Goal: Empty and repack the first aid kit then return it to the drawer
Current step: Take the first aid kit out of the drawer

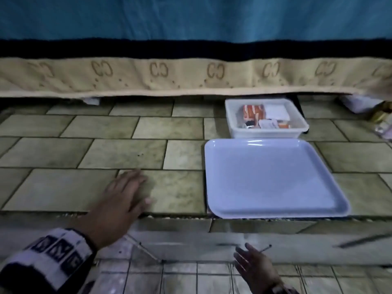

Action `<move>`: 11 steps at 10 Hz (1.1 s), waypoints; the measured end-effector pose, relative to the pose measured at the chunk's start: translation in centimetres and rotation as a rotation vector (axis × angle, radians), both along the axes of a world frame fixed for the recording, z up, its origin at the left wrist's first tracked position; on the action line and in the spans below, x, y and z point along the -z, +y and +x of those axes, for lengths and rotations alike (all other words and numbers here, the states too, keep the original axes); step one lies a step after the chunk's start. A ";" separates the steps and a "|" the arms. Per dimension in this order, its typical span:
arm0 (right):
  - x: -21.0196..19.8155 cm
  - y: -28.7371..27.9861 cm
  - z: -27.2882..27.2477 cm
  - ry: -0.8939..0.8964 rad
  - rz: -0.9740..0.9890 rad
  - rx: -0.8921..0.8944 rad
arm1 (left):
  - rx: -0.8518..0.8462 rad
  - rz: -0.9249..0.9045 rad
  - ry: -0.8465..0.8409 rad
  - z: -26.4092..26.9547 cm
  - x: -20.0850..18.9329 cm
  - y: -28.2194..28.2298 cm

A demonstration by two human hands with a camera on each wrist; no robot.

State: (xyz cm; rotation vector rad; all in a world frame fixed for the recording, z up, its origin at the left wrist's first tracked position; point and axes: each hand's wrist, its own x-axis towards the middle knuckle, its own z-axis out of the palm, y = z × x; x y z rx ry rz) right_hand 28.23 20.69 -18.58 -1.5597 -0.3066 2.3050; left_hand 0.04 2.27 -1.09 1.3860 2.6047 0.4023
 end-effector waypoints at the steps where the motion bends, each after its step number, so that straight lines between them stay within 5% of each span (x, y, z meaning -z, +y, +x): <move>1: 1.2 -1.2 -2.7 0.006 -0.018 0.007 | -0.040 -0.067 0.089 0.6 1.0 0.7; 4: 3.8 -1.6 -6.7 0.114 -0.050 0.085 | -0.072 -0.011 0.116 1.1 0.7 0.7; 8: 3.0 -8.2 -1.2 0.003 -0.008 0.076 | -0.054 -0.023 0.111 1.1 0.6 0.7; 10: 5.0 -12.1 3.2 -0.338 0.197 -0.231 | -0.034 0.027 -0.045 0.7 0.1 0.8; 11: 2.3 -13.4 4.8 -0.389 0.159 -0.440 | 0.056 0.280 -0.004 2.4 -0.5 -1.0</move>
